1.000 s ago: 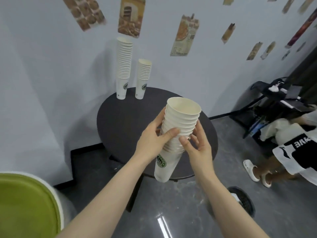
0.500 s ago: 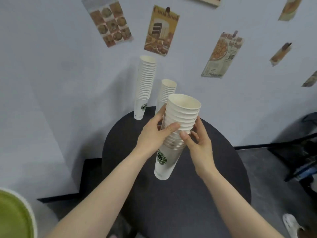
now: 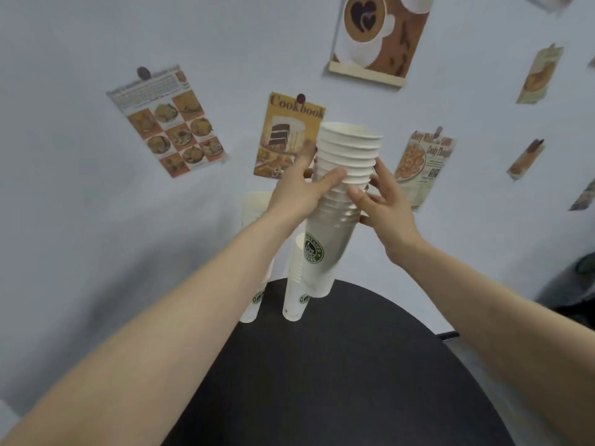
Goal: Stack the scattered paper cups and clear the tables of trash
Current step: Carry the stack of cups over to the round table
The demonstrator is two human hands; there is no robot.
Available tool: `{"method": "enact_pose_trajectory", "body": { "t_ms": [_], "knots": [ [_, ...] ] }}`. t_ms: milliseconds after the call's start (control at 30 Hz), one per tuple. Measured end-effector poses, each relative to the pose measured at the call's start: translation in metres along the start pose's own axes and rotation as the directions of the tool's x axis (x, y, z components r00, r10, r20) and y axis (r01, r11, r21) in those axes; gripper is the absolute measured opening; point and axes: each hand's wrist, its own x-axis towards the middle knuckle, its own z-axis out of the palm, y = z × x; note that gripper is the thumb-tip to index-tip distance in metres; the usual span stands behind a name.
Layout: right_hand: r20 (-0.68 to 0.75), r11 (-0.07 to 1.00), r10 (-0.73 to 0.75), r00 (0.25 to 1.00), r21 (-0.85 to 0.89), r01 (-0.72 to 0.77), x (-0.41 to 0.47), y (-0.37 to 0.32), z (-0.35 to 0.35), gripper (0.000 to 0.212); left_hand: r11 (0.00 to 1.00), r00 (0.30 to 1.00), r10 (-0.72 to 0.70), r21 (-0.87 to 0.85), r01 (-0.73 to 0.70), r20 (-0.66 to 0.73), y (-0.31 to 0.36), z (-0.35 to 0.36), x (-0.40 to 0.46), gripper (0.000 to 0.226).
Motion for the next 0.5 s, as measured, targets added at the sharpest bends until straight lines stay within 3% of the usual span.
{"method": "enact_pose_trajectory", "body": {
  "t_ms": [67, 267, 500],
  "knots": [
    [0.020, 1.000, -0.028, 0.999, -0.010, 0.029, 0.031, -0.006, -0.003, 0.065, 0.999, 0.999, 0.042, -0.008, -0.042, -0.012, 0.010, -0.002, 0.028, 0.048],
    [0.014, 0.998, -0.041, 0.999, 0.046, 0.041, 0.095, 0.001, -0.013, 0.062, 0.996, 0.995, 0.091, -0.003, -0.091, -0.050, 0.016, 0.008, 0.088, 0.050],
    [0.039, 0.998, 0.017, 0.999, 0.063, -0.020, 0.114, 0.053, -0.015, 0.061, 0.999, 0.999, 0.035, -0.009, -0.035, -0.019, -0.028, 0.022, 0.110, 0.051]
  ]
}}
